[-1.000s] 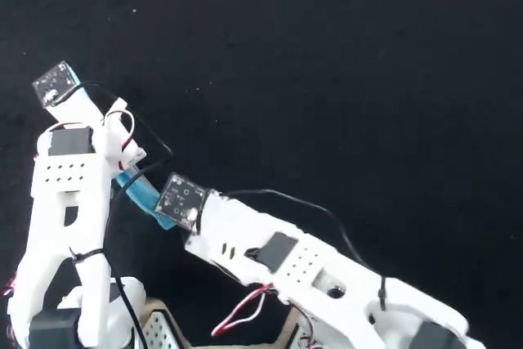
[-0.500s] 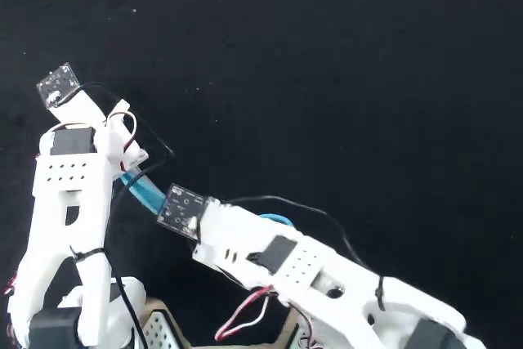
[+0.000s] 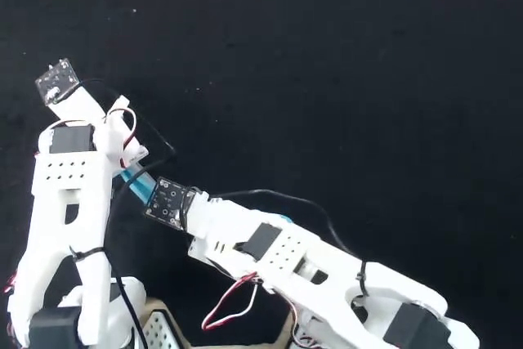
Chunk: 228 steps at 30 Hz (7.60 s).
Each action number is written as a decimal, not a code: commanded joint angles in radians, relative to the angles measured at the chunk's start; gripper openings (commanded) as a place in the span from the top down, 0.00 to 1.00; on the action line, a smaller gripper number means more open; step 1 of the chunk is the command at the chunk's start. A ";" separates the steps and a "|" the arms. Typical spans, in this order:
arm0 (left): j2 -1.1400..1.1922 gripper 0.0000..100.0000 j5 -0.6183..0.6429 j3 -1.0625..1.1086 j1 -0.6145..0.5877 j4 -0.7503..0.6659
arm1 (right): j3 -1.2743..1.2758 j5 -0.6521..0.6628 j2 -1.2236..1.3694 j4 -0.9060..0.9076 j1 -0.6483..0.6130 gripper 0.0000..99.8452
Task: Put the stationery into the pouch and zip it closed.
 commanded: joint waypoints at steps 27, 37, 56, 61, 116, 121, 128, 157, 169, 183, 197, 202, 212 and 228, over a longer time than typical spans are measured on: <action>-0.020 0.84 -0.249 -0.575 -0.022 0.500 | -0.340 0.199 -0.573 0.285 0.252 0.99; -0.020 0.84 -0.717 -0.677 -0.217 0.525 | -0.550 0.199 -0.570 0.290 0.253 0.99; -0.557 0.83 -1.022 -0.420 -0.176 0.569 | -0.903 0.199 -0.291 0.393 0.252 0.99; -0.799 0.82 -0.942 -0.246 -0.018 0.542 | -0.997 0.199 -0.228 0.485 0.252 0.99; -1.145 0.73 -0.712 0.292 0.205 0.097 | -1.007 0.199 -0.222 0.526 0.245 0.99; -1.146 0.96 -0.718 0.211 0.216 0.193 | -0.993 0.199 -0.225 0.565 0.249 0.99; -1.146 0.97 -0.729 0.105 0.216 0.325 | -0.845 0.193 -0.249 0.559 0.249 0.99; -1.146 0.97 -0.799 0.105 0.217 0.404 | -0.105 0.100 -0.756 0.040 0.434 0.99; -1.146 0.97 -0.799 0.102 0.217 0.407 | -0.177 0.095 -0.510 -0.080 0.585 0.99; -1.145 0.97 -0.799 0.165 0.216 0.308 | -0.363 0.071 -0.581 0.313 0.405 0.90; -1.128 0.97 -0.804 0.573 0.214 -0.212 | -0.680 -0.054 -0.590 0.637 0.413 0.82; -0.988 0.97 -0.804 0.639 0.216 -0.370 | -0.572 -0.052 -0.596 0.680 0.615 0.82; -0.339 0.97 -0.798 0.383 0.397 -0.437 | -0.209 0.023 -0.596 0.623 0.824 0.82; -0.008 0.82 -0.560 0.099 0.418 -0.414 | 0.205 -0.132 -0.596 0.207 0.824 0.82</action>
